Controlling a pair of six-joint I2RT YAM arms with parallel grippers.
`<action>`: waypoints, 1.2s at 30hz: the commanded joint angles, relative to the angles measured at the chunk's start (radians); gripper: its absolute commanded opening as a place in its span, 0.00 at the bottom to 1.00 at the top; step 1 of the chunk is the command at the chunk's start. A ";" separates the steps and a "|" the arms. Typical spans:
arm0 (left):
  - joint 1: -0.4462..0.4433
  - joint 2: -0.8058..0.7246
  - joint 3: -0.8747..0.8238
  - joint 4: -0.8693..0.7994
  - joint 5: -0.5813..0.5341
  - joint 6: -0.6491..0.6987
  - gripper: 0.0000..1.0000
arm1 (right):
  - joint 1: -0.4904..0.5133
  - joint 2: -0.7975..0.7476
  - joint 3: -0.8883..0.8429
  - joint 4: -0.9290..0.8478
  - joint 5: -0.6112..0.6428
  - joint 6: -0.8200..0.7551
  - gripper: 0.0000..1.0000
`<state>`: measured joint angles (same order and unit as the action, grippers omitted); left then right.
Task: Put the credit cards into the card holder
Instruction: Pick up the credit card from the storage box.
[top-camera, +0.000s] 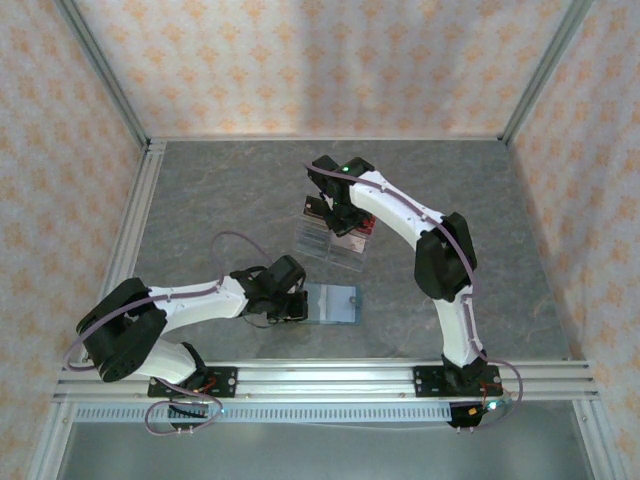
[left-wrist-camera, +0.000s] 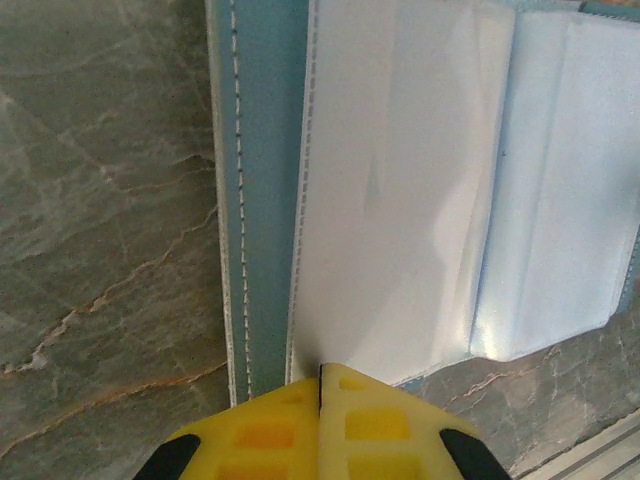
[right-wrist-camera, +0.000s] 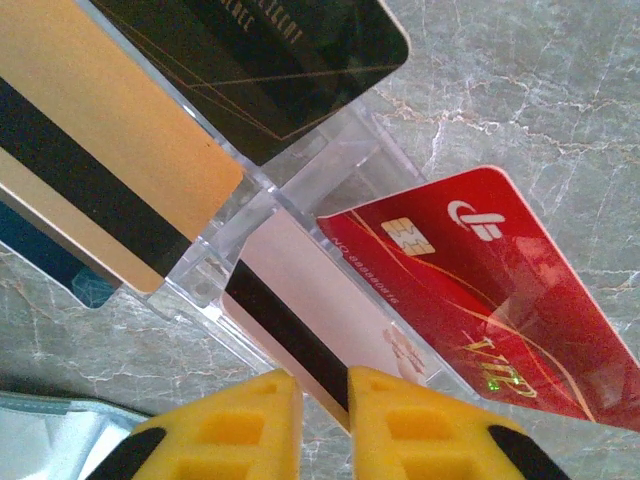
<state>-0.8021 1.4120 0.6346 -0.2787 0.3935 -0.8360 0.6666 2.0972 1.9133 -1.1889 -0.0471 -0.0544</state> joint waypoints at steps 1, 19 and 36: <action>0.013 -0.026 -0.015 -0.005 -0.001 0.011 0.05 | 0.001 0.030 0.012 -0.010 0.047 -0.012 0.18; 0.015 -0.030 -0.018 -0.016 0.000 0.018 0.05 | 0.004 -0.014 0.042 -0.025 0.101 -0.042 0.05; 0.017 -0.017 -0.013 -0.004 0.002 0.013 0.05 | 0.025 -0.015 0.033 -0.047 0.222 -0.036 0.00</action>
<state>-0.7918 1.4067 0.6262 -0.2790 0.3935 -0.8360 0.6910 2.0972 1.9266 -1.1934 0.1013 -0.0944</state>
